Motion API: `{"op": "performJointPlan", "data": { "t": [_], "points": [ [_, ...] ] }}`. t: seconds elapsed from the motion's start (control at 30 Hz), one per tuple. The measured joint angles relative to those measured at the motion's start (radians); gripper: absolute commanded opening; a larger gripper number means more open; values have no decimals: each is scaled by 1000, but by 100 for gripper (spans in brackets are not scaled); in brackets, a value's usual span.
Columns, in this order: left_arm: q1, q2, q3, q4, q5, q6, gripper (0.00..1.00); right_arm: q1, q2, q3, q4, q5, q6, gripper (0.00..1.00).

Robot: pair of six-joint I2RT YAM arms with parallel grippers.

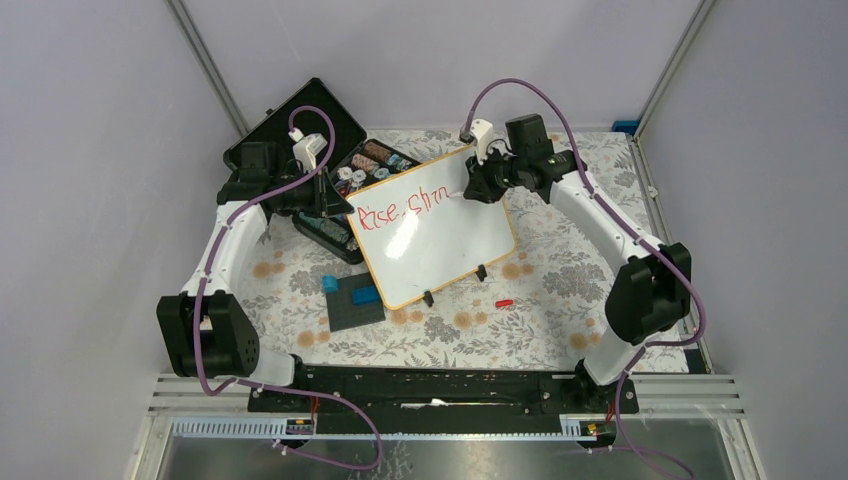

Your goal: Write a sentence on the whiteboard

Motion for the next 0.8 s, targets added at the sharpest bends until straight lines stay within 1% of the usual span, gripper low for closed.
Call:
{"op": "performJointPlan", "data": {
  "t": [0.4,0.8],
  "points": [
    [0,0,0,-1,0,0,0,0,-15,-30,-2,2,-3,0],
    [0,0,0,-4,0,0,0,-1,-15,13,-3,8,-2,0]
  ]
}}
